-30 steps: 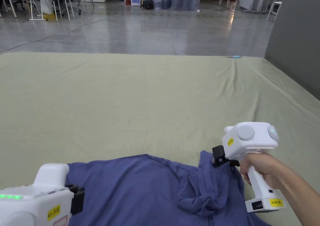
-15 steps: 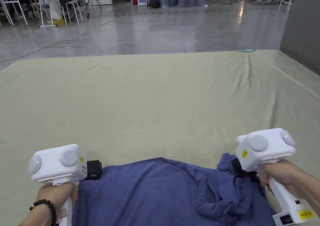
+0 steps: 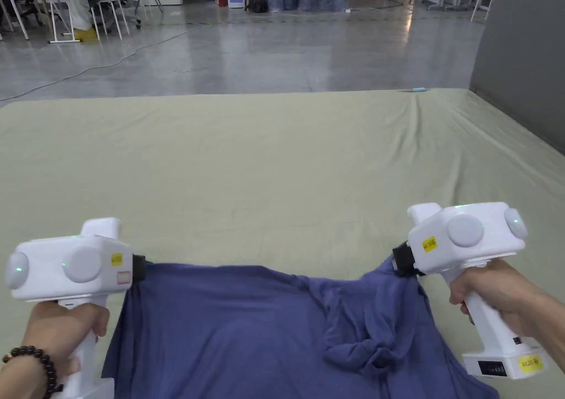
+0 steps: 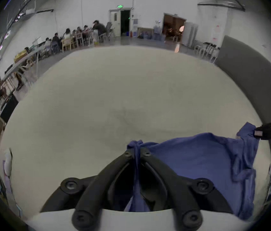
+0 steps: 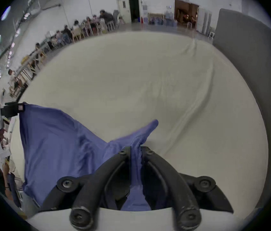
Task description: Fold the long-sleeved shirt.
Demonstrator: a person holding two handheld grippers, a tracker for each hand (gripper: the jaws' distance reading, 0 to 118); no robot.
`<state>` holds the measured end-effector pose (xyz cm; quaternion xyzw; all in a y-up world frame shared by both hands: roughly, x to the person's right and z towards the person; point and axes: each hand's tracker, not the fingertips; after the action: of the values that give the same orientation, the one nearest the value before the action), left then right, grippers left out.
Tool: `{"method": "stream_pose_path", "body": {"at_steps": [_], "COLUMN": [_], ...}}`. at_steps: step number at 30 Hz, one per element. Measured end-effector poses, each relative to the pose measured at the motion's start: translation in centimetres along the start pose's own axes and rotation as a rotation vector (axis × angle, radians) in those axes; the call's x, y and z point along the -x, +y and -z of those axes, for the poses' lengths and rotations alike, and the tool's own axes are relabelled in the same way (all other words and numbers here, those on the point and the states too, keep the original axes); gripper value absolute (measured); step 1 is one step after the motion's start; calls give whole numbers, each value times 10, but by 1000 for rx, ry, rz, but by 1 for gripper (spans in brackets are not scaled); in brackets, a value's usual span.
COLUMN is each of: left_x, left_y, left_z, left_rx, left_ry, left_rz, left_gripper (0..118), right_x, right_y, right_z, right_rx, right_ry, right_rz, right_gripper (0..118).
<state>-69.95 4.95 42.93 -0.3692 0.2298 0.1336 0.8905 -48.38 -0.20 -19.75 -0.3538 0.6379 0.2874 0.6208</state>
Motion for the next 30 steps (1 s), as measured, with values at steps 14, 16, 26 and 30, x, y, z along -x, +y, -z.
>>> {"method": "stream_pose_path", "body": {"at_steps": [14, 16, 26, 30], "left_x": [-165, -173, -182, -179], "left_y": [-78, -97, -139, -141], "left_z": [-103, -96, -33, -27], "left_rx": [56, 122, 369, 378], "left_ry": [-77, -75, -105, -98], "left_rz": [125, 122, 173, 152], "left_gripper": [0, 0, 0, 0], "right_x": [4, 1, 11, 8], "right_y": [-153, -184, -260, -258], "right_z": [-158, -164, -113, -98], "right_rx": [-80, -54, 324, 326], "right_ry": [27, 51, 116, 88], "right_rz": [-170, -180, -359, -356], "right_gripper": [7, 7, 7, 7]}}
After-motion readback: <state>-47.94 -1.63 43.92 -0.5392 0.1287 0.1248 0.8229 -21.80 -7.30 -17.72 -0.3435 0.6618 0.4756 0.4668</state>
